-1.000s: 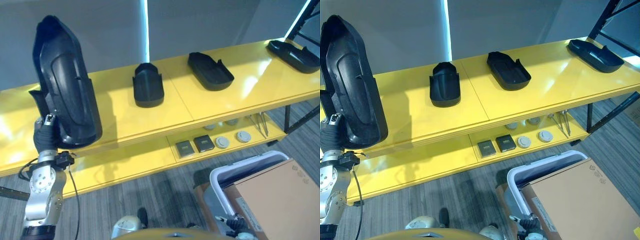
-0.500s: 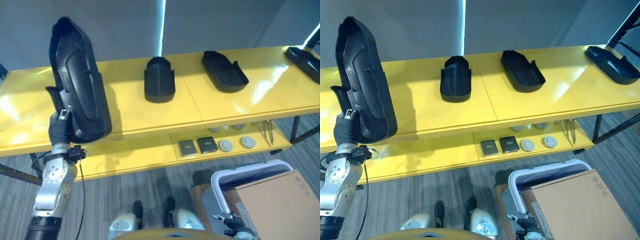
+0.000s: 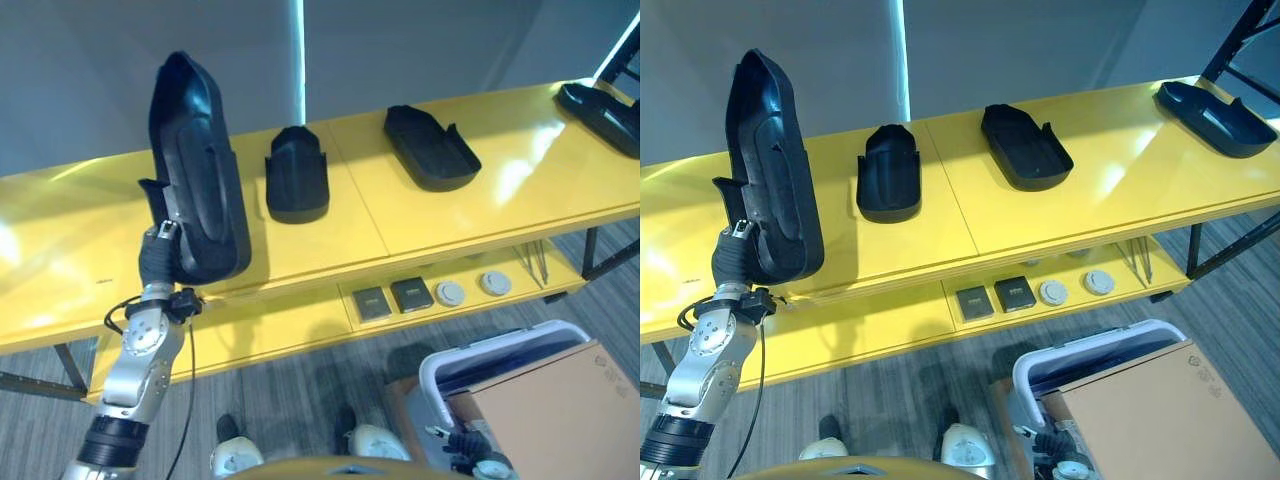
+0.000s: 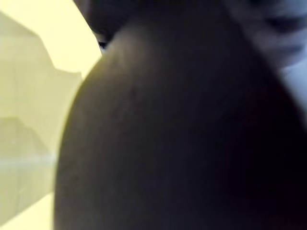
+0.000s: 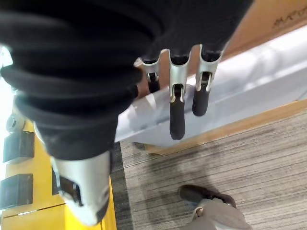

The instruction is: Move parts from the plastic box to the shelf.

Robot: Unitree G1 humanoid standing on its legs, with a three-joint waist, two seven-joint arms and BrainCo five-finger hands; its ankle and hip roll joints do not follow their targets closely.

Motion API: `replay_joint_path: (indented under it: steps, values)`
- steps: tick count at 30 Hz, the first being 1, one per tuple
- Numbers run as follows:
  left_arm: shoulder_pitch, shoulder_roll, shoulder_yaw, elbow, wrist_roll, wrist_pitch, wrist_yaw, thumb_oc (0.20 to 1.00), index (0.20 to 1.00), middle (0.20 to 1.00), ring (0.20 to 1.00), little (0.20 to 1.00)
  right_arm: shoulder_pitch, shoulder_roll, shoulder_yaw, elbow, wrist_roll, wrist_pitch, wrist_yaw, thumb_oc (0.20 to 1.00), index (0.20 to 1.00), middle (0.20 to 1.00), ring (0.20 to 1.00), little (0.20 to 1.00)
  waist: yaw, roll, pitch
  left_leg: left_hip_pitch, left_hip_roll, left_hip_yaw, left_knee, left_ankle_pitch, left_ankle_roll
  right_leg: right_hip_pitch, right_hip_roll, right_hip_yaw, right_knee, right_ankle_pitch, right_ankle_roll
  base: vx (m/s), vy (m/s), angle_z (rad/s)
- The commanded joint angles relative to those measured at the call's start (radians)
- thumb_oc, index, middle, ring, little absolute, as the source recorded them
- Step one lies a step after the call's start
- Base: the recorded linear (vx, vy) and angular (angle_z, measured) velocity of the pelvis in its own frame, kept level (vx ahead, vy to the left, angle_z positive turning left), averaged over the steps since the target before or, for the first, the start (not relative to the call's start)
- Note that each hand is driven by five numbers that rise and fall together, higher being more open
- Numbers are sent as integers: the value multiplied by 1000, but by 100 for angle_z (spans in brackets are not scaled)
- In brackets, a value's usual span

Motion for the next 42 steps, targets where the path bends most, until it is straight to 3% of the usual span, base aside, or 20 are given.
replay_joint_path:
  steps: [1,6,8,10,11,14,15,17,18,19,21,22,23,25,31,42]
  values:
    - [-38,16,84,-49,-13,-116,-25,200,200,200,200,200,16,2,-15,-8,35,2,-13,1000,1000,1000,1000,1000,-7,-5,4,1,-36,-3,24,35,1,31,-83,28,-28,7,112,2,455,-6]
    - [-73,31,70,-28,35,-89,-1,200,200,200,200,200,7,12,-33,36,36,-11,1,1000,1000,1000,1000,1000,-6,-2,32,-29,-97,-33,128,-43,29,10,-160,75,32,24,156,55,367,-4]
    - [-90,52,75,-27,49,-48,-3,200,200,200,200,200,8,26,-34,46,-4,-27,13,1000,1000,1000,1000,1000,-5,-6,40,-30,-145,-39,151,-77,58,18,-204,99,29,44,190,69,324,2]
    - [-97,66,80,-30,63,-22,-8,200,200,200,200,200,11,35,-32,43,-1,-38,8,1000,1000,1000,1000,1000,-1,-7,44,-29,-177,-46,154,-93,75,22,-229,104,27,60,200,43,270,-7]
    - [-91,79,88,-35,97,12,-13,200,200,200,200,200,23,47,-30,-2,11,-31,-7,1000,1000,1000,1000,1000,5,-10,47,-27,-215,-49,154,-112,96,17,-263,101,34,91,208,34,310,-9]
    - [-73,93,105,-32,131,21,-10,200,200,200,200,200,35,58,-28,-45,9,-18,-20,1000,1000,1000,1000,1000,7,-12,50,-16,-235,-40,142,-122,111,3,-277,95,56,115,214,3,174,-10]
    - [-37,146,154,-14,262,83,4,200,200,200,200,200,56,65,-28,-104,-23,-4,-9,1000,1000,1000,1000,1000,11,-12,47,2,-254,-14,112,-127,122,-6,-258,65,55,112,219,-6,138,-25]
    - [-35,170,165,1,289,119,10,200,200,200,200,200,65,58,-22,-118,-33,-5,-1,1000,1000,1000,1000,1000,11,-10,43,2,-254,-12,105,-124,121,6,-242,50,35,92,216,6,47,-50]
    - [-52,228,167,51,363,210,7,200,200,200,200,200,61,48,-9,-123,-66,-1,11,1000,1000,1000,1000,1000,12,-16,33,7,-255,-4,92,-121,124,15,-236,45,1,113,218,11,-49,-33]
    - [-58,241,165,63,370,225,21,200,200,200,200,200,57,45,-4,-123,-71,2,14,1000,1000,1000,1000,1000,12,-17,29,7,-253,-2,89,-118,123,15,-231,47,-5,112,219,15,-110,-13]
    - [-128,307,124,213,404,306,44,200,200,200,200,200,42,5,27,-126,-80,22,19,1000,1000,1000,1000,1000,-1,-20,12,15,-226,10,70,-99,109,26,-201,51,-40,93,219,22,-117,-2]
    - [-134,310,120,226,404,307,47,200,200,200,200,200,41,3,27,-127,-83,24,22,1000,1000,1000,1000,1000,-1,-20,12,16,-223,11,68,-97,108,28,-199,50,-43,92,218,55,-115,6]
    - [-185,336,88,314,440,372,29,200,200,200,200,200,36,-21,40,-129,-92,43,29,1000,1000,1000,1000,1000,-9,-19,4,24,-208,17,56,-88,97,46,-187,46,-58,81,216,52,-92,3]
    - [-238,363,55,402,468,413,47,200,200,200,200,200,31,-42,47,-131,-99,61,41,1000,1000,1000,1000,1000,-18,-18,-7,24,-192,26,41,-71,85,51,-173,46,-71,78,209,47,-116,2]
    - [-378,420,-19,638,513,468,-27,200,200,200,200,200,22,-74,69,-113,-118,90,80,1000,1000,1000,1000,1000,-43,-10,-17,22,-157,49,35,-50,60,64,-146,44,-91,62,190,12,-52,2]
    - [-545,497,-115,909,608,513,-162,200,200,200,200,200,18,-98,105,-108,-146,84,113,1000,1000,1000,1000,1000,-88,7,-22,32,-153,75,39,-55,59,64,-139,71,-84,46,188,30,21,-2]
